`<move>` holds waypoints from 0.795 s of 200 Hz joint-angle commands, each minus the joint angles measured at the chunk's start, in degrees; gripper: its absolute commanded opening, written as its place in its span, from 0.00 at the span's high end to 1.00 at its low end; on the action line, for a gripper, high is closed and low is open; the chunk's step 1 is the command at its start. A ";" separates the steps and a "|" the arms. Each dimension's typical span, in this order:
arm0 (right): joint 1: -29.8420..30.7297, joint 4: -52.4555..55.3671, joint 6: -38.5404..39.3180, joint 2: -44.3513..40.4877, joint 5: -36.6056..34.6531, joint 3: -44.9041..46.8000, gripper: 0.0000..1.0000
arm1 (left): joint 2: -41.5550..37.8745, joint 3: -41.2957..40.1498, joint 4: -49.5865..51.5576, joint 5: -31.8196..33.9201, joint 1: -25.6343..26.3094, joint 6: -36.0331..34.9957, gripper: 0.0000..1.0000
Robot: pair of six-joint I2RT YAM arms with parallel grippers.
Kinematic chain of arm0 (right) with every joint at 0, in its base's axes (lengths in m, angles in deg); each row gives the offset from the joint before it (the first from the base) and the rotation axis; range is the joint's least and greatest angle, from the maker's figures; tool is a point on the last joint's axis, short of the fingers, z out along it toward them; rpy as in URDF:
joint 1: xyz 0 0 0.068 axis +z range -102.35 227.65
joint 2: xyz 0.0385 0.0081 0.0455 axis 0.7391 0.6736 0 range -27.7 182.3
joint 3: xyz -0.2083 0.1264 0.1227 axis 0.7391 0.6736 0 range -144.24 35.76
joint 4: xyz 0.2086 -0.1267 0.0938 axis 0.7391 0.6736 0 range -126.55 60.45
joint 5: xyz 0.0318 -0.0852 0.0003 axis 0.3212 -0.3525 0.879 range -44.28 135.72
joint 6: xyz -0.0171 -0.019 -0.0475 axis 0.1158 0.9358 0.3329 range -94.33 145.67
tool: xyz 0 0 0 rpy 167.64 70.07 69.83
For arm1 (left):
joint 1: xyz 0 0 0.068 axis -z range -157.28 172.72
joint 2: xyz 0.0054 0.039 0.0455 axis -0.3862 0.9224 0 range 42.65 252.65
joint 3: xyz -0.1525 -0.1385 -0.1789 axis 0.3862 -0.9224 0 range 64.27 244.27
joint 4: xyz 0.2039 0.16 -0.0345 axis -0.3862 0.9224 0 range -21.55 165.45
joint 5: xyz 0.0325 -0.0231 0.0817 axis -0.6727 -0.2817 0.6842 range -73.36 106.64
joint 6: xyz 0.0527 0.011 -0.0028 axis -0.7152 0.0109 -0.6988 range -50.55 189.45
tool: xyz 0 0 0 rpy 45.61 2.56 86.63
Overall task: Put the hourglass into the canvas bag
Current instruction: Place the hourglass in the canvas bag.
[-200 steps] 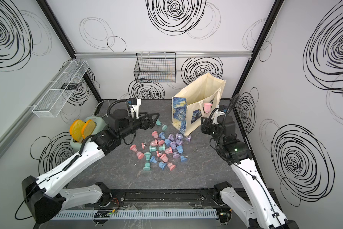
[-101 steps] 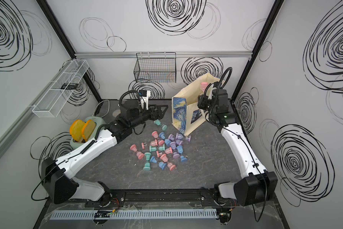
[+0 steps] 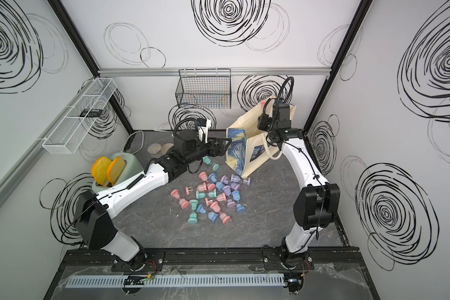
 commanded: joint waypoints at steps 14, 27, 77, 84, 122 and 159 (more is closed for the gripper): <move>-0.12 6.53 0.75 -2.68 -2.93 2.75 0.72 | 2.16 2.40 -5.85 -1.68 -0.13 1.66 0.04; -0.12 9.06 1.45 -3.42 -3.75 3.76 0.72 | 2.78 2.79 -6.45 -2.02 0.01 1.97 0.04; 0.14 16.28 3.75 -5.57 -4.50 5.91 0.70 | 5.71 3.81 -9.35 -3.50 0.75 2.08 0.00; 0.08 16.78 4.02 -5.42 -4.39 5.84 0.69 | 6.25 4.30 -9.44 -4.04 0.97 1.86 0.01; 0.28 18.54 5.05 -1.69 -2.95 2.80 0.66 | 9.50 7.53 -9.25 -2.91 1.81 -0.04 0.05; 0.24 18.41 5.15 2.31 -1.21 1.12 0.62 | 13.97 11.65 -8.46 -3.85 1.72 -0.95 0.10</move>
